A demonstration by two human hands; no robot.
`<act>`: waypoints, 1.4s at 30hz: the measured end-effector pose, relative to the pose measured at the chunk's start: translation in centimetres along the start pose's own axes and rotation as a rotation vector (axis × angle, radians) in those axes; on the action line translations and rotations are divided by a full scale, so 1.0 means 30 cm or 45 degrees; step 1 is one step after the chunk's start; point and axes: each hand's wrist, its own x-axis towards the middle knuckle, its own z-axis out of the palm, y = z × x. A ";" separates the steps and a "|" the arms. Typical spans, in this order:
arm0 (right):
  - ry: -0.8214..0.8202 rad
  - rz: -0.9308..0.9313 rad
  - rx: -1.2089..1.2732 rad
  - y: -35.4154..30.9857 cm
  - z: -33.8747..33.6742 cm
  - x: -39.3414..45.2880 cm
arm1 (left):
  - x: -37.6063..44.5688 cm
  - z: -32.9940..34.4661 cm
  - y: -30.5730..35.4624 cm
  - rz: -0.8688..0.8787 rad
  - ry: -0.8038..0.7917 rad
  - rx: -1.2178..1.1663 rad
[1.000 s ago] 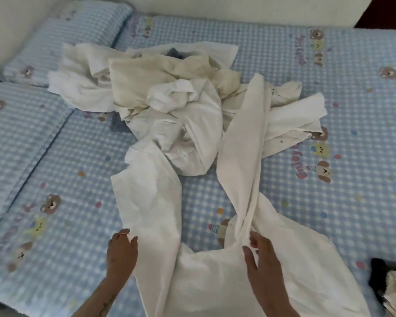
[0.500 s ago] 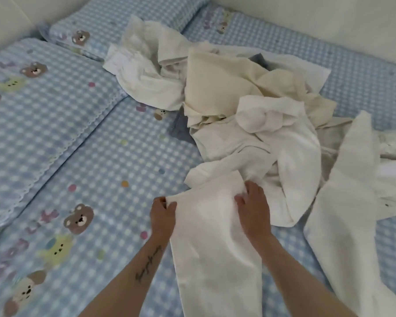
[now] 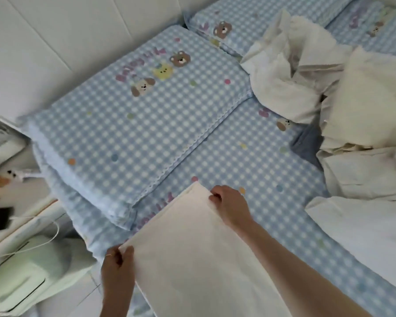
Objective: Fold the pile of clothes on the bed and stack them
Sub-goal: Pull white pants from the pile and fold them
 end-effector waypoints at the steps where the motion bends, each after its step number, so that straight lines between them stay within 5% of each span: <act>1: -0.031 -0.010 -0.023 -0.029 0.052 0.023 | 0.032 -0.023 -0.033 -0.020 0.026 0.021; 9: -0.071 -0.008 -0.075 -0.207 0.357 0.153 | 0.211 -0.166 -0.209 -0.004 0.154 0.230; 12: 0.235 -0.024 -0.061 -0.161 0.339 0.039 | 0.139 -0.128 -0.195 0.537 0.130 0.530; 15: 0.294 -0.123 0.093 -0.020 0.318 -0.242 | -0.016 -0.012 -0.178 1.196 -0.356 0.707; 17: 0.293 -0.075 -0.058 0.125 0.319 -0.468 | -0.078 0.050 -0.171 1.364 -0.608 0.800; 20: 0.149 0.028 -0.329 0.369 0.268 -0.785 | -0.142 0.099 -0.143 1.353 -0.801 0.805; 23: 0.245 0.180 -0.514 0.581 0.179 -1.024 | -0.199 0.159 -0.084 1.264 -0.939 0.717; 26: 0.477 0.426 -0.357 0.718 0.063 -1.159 | -0.309 0.290 0.003 1.354 -0.936 0.638; 29: 0.817 0.819 -0.187 0.888 -0.121 -1.200 | -0.488 0.458 0.084 1.756 -0.852 0.713; 31: 0.964 1.041 -0.138 1.007 -0.269 -1.181 | -0.606 0.590 0.154 1.818 -0.836 0.791; 36: 1.166 1.402 0.030 1.291 -0.615 -1.040 | -0.954 0.850 0.368 1.623 -1.151 0.862; 39: 1.175 1.611 0.423 1.447 -0.729 -0.970 | -1.074 0.945 0.454 1.723 -1.215 0.720; 42: 1.124 1.574 0.715 1.527 -0.789 -0.945 | -1.132 1.010 0.502 1.634 -1.286 0.573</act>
